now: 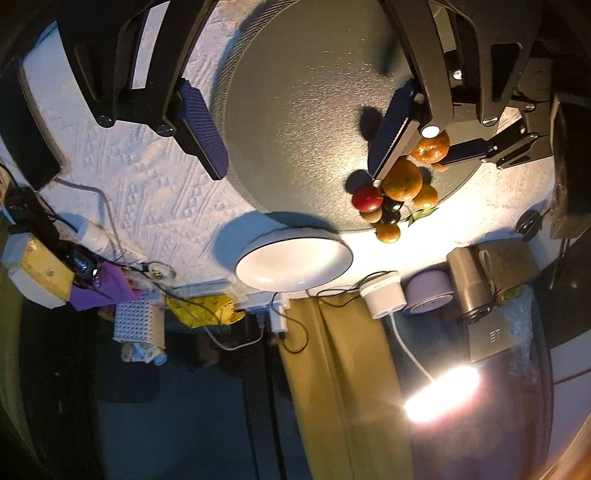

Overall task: Organize fruits
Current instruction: 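Move both grippers toward the fruit on the grey board, then grasp a red tomato with the right gripper while the left gripper grasps a large orange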

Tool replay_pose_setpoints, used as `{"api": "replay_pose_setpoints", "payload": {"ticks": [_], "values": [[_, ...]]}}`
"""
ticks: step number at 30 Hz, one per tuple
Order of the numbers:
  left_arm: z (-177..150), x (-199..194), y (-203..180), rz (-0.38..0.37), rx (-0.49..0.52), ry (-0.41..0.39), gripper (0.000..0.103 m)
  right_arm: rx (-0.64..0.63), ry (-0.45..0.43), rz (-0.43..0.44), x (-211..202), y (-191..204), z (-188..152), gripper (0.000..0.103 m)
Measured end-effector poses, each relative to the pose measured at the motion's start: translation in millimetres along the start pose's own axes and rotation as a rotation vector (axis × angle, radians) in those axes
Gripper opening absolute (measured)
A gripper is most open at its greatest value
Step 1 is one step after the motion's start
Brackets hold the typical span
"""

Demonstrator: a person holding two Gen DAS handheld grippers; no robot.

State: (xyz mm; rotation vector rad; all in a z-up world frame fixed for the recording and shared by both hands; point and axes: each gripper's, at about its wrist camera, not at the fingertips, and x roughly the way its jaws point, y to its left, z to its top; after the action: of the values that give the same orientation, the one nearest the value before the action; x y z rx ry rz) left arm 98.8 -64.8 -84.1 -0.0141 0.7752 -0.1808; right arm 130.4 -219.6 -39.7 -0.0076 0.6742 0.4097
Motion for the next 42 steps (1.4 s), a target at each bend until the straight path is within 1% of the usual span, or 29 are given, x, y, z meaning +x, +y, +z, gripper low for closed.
{"api": "replay_pose_setpoints", "payload": {"ticks": [3, 4, 9, 11, 14, 18, 19, 20, 21, 25, 29, 32, 33, 34, 35, 42], "values": [[0, 1, 5, 0.013, -0.013, 0.001, 0.048, -0.008, 0.014, 0.02, 4, 5, 0, 0.079], [-1, 0, 8, 0.009, -0.018, -0.001, 0.046, -0.009, 0.02, 0.028, 6, 7, -1, 0.079], [-3, -5, 13, -0.013, -0.023, -0.005, 0.046, -0.031, 0.073, 0.092, 18, 19, -4, 0.077], [-3, -8, 16, -0.013, -0.028, -0.012, 0.045, -0.037, 0.097, 0.111, 23, 25, -5, 0.07], [-2, -13, 22, -0.009, -0.039, -0.027, 0.045, -0.051, 0.125, 0.123, 30, 33, -7, 0.063], [2, -23, 33, -0.008, -0.057, -0.06, 0.045, -0.072, 0.156, 0.13, 39, 42, -8, 0.059], [3, -25, 35, -0.008, -0.06, -0.065, 0.045, -0.077, 0.165, 0.134, 42, 45, -7, 0.056], [3, -27, 38, -0.007, -0.064, -0.072, 0.045, -0.084, 0.175, 0.137, 44, 47, -7, 0.05], [4, -28, 40, -0.006, -0.067, -0.077, 0.045, -0.09, 0.183, 0.137, 47, 49, -7, 0.048], [5, -29, 48, -0.004, -0.079, -0.086, 0.045, -0.113, 0.214, 0.142, 55, 58, -6, 0.046], [7, -31, 53, -0.004, -0.086, -0.097, 0.045, -0.121, 0.254, 0.135, 66, 61, -6, 0.046], [10, -32, 56, -0.003, -0.087, -0.107, 0.045, -0.132, 0.267, 0.133, 71, 64, -6, 0.045], [11, -32, 56, -0.002, -0.086, -0.11, 0.045, -0.132, 0.273, 0.136, 73, 64, -6, 0.043], [11, -32, 57, -0.001, -0.086, -0.113, 0.045, -0.131, 0.28, 0.142, 75, 65, -7, 0.033], [12, -32, 57, -0.001, -0.085, -0.115, 0.045, -0.131, 0.287, 0.143, 77, 65, -7, 0.03], [23, -32, 59, 0.016, -0.07, -0.137, 0.045, -0.122, 0.271, 0.147, 76, 63, -1, 0.03]]}}
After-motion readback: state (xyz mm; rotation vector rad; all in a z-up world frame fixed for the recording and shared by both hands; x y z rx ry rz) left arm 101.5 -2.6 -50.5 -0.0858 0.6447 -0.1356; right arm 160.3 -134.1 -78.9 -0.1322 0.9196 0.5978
